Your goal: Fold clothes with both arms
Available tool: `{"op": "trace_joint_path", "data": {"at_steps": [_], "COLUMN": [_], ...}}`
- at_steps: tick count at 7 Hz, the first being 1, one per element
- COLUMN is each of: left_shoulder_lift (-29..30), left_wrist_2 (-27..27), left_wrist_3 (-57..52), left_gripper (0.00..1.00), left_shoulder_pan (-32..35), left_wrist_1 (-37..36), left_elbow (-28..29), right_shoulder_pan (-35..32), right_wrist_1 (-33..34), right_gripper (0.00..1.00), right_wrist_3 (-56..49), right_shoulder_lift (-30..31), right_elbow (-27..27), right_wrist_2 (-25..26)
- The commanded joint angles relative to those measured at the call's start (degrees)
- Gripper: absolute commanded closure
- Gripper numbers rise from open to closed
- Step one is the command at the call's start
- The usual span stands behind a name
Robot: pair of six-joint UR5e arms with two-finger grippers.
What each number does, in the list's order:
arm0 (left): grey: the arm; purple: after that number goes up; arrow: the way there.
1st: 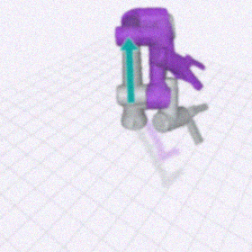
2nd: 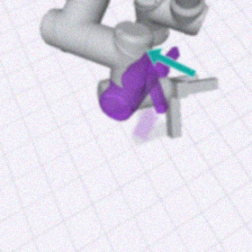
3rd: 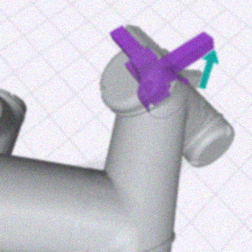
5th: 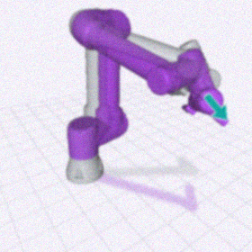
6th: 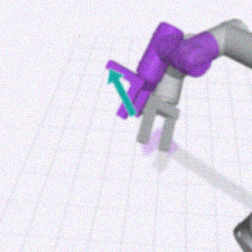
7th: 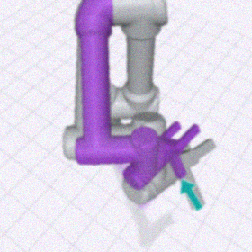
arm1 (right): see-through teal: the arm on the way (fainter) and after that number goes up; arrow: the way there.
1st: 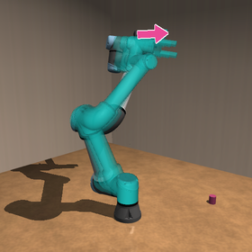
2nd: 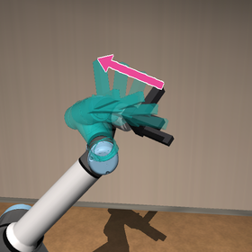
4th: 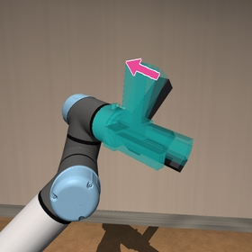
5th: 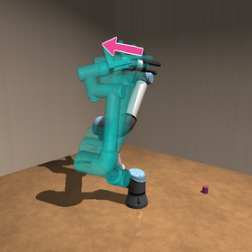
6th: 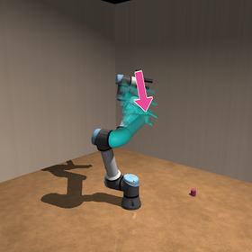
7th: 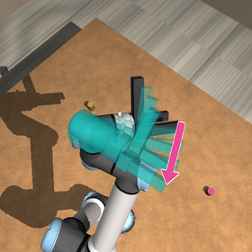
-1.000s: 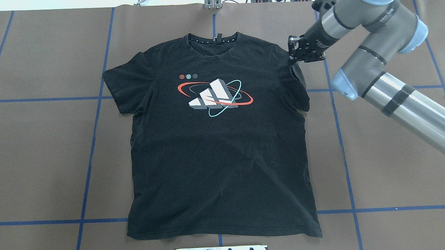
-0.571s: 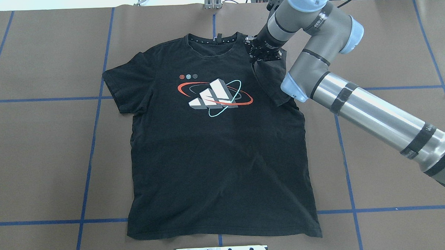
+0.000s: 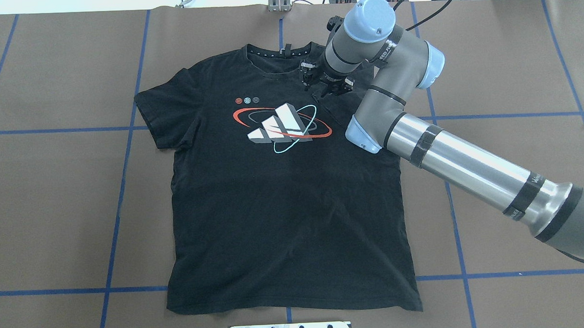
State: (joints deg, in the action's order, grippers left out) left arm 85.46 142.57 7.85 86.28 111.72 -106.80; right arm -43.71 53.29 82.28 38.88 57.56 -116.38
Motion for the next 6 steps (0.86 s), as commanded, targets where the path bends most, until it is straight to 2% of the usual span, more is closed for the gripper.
{"op": "trace_joint_path", "data": {"at_steps": [1, 2, 3, 4, 5, 6], "left_shoulder_lift": [5.1, 9.1, 11.7, 19.9, 28.9, 33.6], "left_wrist_2": [-0.4, -0.4, -1.1, -4.6, -8.5, -10.9], "left_wrist_3": [9.6, 17.6, 22.7, 24.9, 31.7, 32.1], "left_gripper": [0.01, 0.01, 0.01, 0.01, 0.03, 0.04], "left_shoulder_pan": [-1.1, -4.8, -11.7, -18.9, -22.8, -26.1], "left_wrist_1": [0.7, 0.3, 0.8, 1.3, 2.3, 8.4], "left_elbow": [1.4, 1.7, 3.2, 10.7, 19.7, 29.1], "right_shoulder_pan": [0.4, -0.1, -1.0, -2.0, -2.5, -3.0], "right_wrist_1": [0.1, 0.3, 0.8, 0.8, 0.7, 0.7], "right_gripper": [0.00, 0.00, 0.00, 0.00, 0.00, 0.00], "right_wrist_3": [0.2, 0.2, 0.2, 0.2, 0.2, 0.1], "right_shoulder_lift": [1.9, 5.1, 10.3, 16.9, 22.1, 25.9], "right_elbow": [3.9, 8.7, 16.7, 24.2, 29.7, 33.4], "right_wrist_2": [-1.5, -4.3, -7.0, -8.0, -8.1, -8.5]}}
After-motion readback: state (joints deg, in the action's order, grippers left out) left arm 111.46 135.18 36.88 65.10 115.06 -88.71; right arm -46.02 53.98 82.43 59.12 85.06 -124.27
